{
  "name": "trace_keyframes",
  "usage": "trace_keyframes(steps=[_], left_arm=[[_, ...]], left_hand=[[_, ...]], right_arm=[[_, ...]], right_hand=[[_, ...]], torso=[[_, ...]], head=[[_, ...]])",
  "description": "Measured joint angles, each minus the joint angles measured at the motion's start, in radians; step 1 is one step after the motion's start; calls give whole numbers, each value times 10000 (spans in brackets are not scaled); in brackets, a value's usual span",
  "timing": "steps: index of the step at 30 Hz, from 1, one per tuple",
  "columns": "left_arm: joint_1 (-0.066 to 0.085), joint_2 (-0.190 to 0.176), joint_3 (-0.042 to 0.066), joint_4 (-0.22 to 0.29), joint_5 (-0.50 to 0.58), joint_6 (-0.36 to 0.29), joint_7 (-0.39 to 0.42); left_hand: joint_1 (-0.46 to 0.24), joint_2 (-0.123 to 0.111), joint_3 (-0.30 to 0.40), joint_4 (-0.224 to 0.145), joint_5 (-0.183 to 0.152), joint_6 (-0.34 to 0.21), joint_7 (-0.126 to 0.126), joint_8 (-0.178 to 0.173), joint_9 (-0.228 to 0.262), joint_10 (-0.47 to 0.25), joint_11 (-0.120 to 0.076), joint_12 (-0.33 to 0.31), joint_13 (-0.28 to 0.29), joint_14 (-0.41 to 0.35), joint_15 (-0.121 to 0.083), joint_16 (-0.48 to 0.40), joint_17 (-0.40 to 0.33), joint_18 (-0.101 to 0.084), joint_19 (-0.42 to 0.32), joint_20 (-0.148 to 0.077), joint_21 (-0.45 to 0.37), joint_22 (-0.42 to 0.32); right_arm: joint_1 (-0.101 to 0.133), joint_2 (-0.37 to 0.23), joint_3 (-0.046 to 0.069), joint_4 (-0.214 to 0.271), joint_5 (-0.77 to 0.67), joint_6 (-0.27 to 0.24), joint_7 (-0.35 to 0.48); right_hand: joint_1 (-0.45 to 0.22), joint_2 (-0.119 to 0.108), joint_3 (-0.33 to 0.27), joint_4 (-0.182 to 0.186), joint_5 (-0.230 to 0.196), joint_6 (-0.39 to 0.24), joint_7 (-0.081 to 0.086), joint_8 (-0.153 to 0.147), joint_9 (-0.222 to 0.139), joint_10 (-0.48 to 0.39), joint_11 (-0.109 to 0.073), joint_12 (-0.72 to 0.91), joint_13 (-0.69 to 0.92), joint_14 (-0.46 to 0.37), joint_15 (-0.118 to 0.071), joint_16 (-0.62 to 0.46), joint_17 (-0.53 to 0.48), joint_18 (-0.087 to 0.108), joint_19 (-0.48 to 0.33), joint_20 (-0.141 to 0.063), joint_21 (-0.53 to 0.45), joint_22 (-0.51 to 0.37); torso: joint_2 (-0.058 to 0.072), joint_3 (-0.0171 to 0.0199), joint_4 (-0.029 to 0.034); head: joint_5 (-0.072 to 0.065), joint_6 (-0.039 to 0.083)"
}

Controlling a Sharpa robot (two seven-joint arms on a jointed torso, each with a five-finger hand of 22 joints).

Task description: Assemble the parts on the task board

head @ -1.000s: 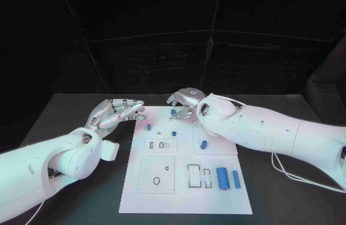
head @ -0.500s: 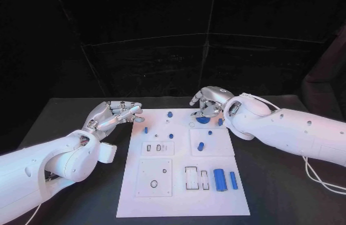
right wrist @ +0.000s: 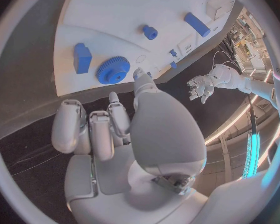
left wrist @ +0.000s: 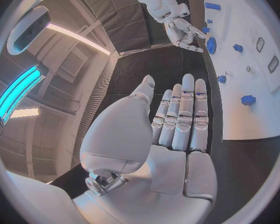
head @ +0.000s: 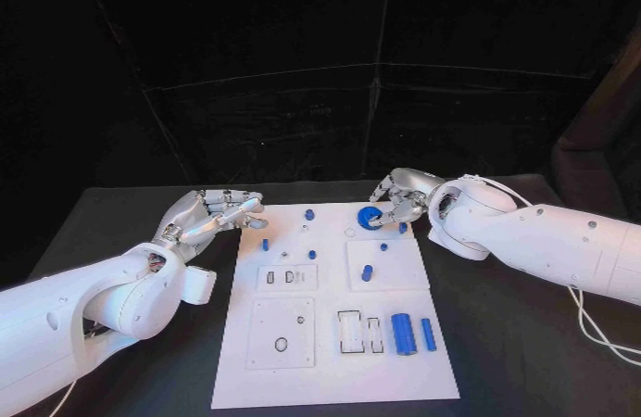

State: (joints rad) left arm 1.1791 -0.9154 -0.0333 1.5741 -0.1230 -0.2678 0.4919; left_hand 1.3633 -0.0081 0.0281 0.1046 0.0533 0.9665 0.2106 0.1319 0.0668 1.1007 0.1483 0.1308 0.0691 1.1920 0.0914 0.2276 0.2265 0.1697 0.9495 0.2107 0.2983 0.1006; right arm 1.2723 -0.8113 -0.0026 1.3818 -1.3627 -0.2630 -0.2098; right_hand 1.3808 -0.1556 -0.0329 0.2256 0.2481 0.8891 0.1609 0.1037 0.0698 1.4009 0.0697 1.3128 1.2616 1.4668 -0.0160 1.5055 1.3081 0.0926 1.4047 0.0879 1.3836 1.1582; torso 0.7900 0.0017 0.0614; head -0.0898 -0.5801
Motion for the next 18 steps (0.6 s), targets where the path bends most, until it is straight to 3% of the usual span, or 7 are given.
trace_keyframes(steps=[5,18], left_arm=[[-3,15,-3,-45,2,14,-7],[-6,39,-4,-93,3,38,-18]], left_hand=[[0,0,0,0,0,0,0,0,0,0,0,0,0,0,0,0,5,1,0,0,0,-3],[0,0,0,0,0,0,0,0,0,0,0,0,0,0,0,0,7,0,0,0,0,-2]], right_arm=[[-2,187,0,-223,-30,152,-273],[-6,312,0,-278,-113,362,-674]], right_hand=[[131,73,49,96,378,-37,36,57,0,36,36,195,263,0,0,36,-1,0,35,35,56,61],[408,350,112,56,484,126,-54,293,23,483,-19,872,464,0,-1,104,-3,1,35,35,173,264]], torso=[[7,6,11],[9,-4,6]], head=[[-1,-33],[-3,-71]])
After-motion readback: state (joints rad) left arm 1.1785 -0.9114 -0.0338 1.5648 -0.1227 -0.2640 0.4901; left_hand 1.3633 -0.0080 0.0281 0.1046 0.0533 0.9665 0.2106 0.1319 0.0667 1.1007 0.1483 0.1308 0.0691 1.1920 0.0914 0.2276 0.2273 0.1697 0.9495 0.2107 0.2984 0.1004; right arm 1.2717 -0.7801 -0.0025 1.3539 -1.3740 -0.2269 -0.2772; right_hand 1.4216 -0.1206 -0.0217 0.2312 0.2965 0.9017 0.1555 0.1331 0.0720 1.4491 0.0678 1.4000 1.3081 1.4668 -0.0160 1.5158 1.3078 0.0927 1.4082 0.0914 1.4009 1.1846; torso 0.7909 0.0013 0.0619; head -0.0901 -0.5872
